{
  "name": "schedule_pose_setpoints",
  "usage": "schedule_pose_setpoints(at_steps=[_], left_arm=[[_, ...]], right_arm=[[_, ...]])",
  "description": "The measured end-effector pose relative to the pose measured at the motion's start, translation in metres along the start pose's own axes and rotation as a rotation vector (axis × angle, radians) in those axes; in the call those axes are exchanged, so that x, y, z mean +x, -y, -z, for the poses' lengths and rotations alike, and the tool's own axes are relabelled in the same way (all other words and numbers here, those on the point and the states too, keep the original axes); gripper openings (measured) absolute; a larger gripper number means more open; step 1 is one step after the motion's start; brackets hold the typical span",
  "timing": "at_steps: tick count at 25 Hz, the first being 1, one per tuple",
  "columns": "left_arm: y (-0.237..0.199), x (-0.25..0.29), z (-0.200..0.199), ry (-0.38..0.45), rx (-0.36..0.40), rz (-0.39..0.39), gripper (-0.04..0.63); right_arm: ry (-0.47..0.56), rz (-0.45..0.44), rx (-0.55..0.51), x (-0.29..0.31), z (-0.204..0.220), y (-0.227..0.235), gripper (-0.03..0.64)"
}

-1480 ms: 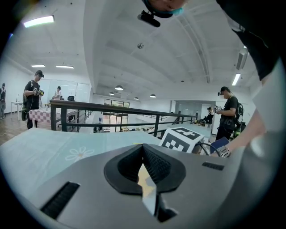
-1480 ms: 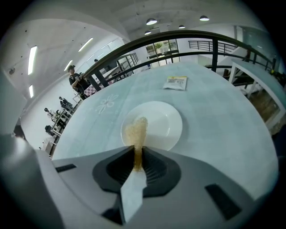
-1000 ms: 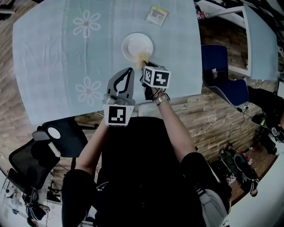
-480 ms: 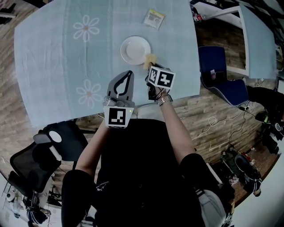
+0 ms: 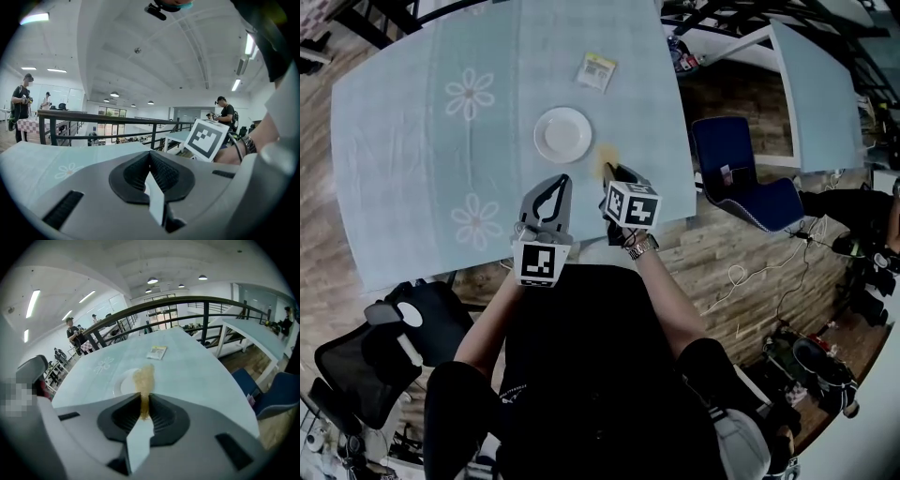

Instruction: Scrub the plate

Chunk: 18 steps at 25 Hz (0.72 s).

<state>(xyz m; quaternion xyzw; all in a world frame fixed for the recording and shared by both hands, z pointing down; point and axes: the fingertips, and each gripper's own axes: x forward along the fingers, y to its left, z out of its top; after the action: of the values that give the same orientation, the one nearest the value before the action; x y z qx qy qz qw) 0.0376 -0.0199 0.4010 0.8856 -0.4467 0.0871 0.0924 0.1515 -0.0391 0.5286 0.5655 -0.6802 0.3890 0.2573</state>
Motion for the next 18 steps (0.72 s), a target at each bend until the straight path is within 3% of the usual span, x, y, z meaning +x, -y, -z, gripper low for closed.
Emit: schedule_pose_setpoints(at_steps=[7, 13, 18], left_arm=[[0.026, -0.002, -0.018, 0.022, 0.043, -0.037, 0.012], [0.055, -0.003, -0.027, 0.030, -0.055, -0.122, 0.012], [0.111, 0.003, -0.061, 0.099, -0.033, -0.135, 0.012]], right_arm=[[0.141, -0.113, -0.091, -0.058, -0.018, -0.005, 0.052], [0.264, -0.199, -0.077, -0.120, -0.030, 0.005, 0.052], [0.382, -0.272, -0.182, -0.185, -0.044, 0.028, 0.052]])
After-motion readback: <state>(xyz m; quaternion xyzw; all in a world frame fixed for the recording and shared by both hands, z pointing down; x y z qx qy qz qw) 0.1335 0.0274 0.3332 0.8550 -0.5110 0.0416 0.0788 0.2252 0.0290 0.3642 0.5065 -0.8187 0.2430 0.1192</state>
